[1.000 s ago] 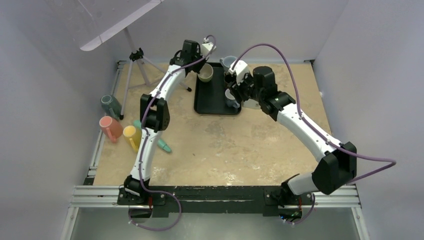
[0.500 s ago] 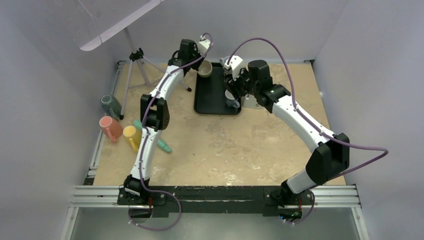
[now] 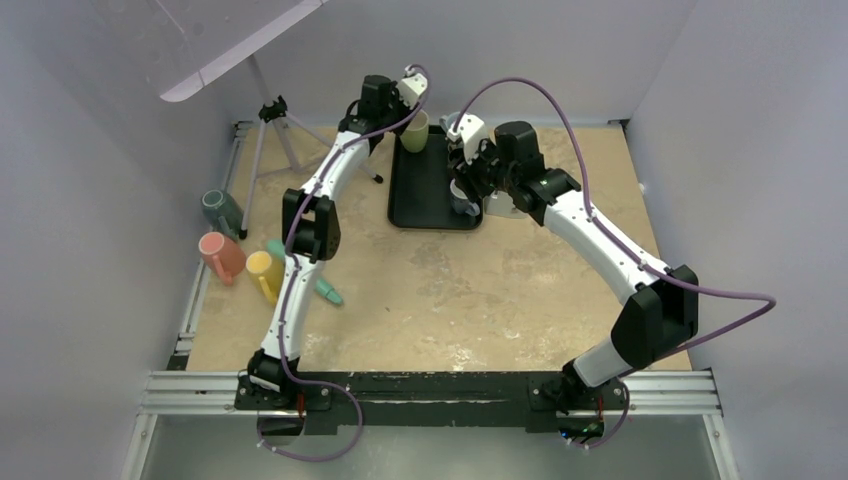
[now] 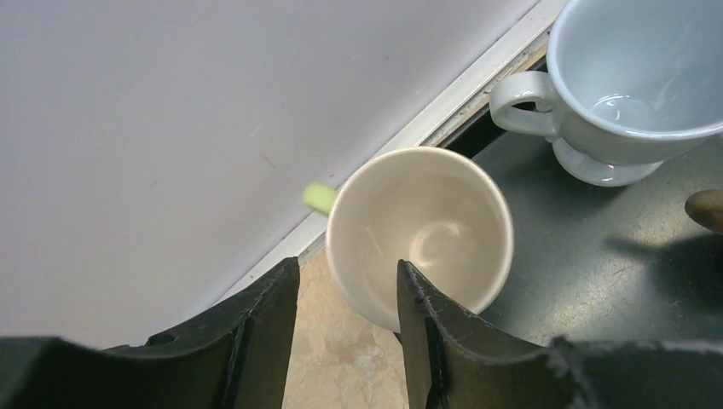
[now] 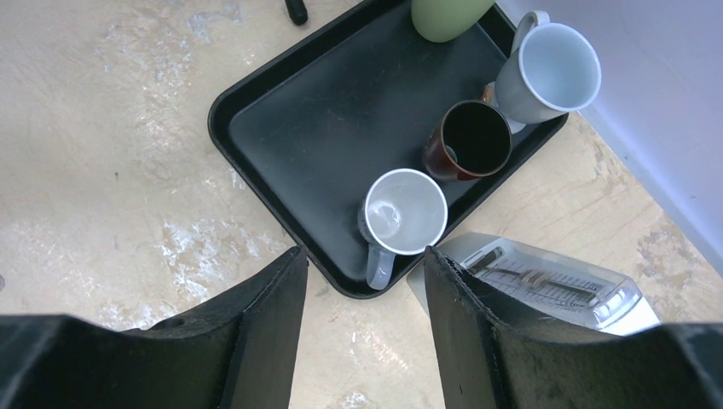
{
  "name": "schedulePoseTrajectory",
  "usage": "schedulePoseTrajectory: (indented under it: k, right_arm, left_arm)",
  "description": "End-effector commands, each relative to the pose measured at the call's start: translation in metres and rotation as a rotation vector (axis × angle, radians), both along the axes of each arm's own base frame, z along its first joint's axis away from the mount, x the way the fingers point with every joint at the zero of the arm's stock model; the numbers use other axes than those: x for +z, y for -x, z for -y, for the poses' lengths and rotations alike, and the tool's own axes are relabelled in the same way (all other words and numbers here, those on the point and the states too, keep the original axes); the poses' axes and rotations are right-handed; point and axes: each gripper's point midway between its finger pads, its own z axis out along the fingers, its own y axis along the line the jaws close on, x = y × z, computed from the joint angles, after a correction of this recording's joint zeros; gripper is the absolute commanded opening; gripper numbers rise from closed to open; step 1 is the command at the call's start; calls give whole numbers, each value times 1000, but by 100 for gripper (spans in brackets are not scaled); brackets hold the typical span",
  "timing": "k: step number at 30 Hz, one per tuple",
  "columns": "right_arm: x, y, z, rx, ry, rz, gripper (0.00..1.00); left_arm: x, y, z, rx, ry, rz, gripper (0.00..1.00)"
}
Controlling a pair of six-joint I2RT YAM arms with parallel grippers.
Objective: Turn the mug right side up
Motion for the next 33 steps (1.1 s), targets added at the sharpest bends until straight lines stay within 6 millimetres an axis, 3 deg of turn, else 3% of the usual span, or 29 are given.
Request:
schedulePoseTrajectory:
  k: [1,4,7,9,12,16,21,26,29,33]
  right_arm:
    - [35,0,-1,13,-33,69,55]
    - [37,0,0,7,-41,67,55]
    - [46,3,2,-3,-63,89,55]
    - [53,7,3,-5,-81,111,55]
    - [62,14,6,-3,-107,144,55]
    - [66,21,11,-19,-126,161,55]
    - [77,31,10,-23,-200,174,56]
    - [79,45,2,17,-259,154,69]
    - [81,52,-4,39,-304,138,77]
    - [82,59,-12,67,-344,129,82]
  left_arm:
    - [49,-9,3,-1,15,133,51]
    - [87,2,0,-1,37,163,53]
    - [116,31,-3,-37,33,123,59]
    - [131,65,-5,-109,0,59,62]
    - [138,128,-21,-205,-103,-61,63]
    - [117,219,-67,-174,-234,-329,67]
    - [85,312,-125,76,-192,-591,70]
    - [58,381,-188,341,-123,-696,69]
    - [45,423,-224,445,-168,-730,70]
    - [24,461,-274,621,-164,-796,73]
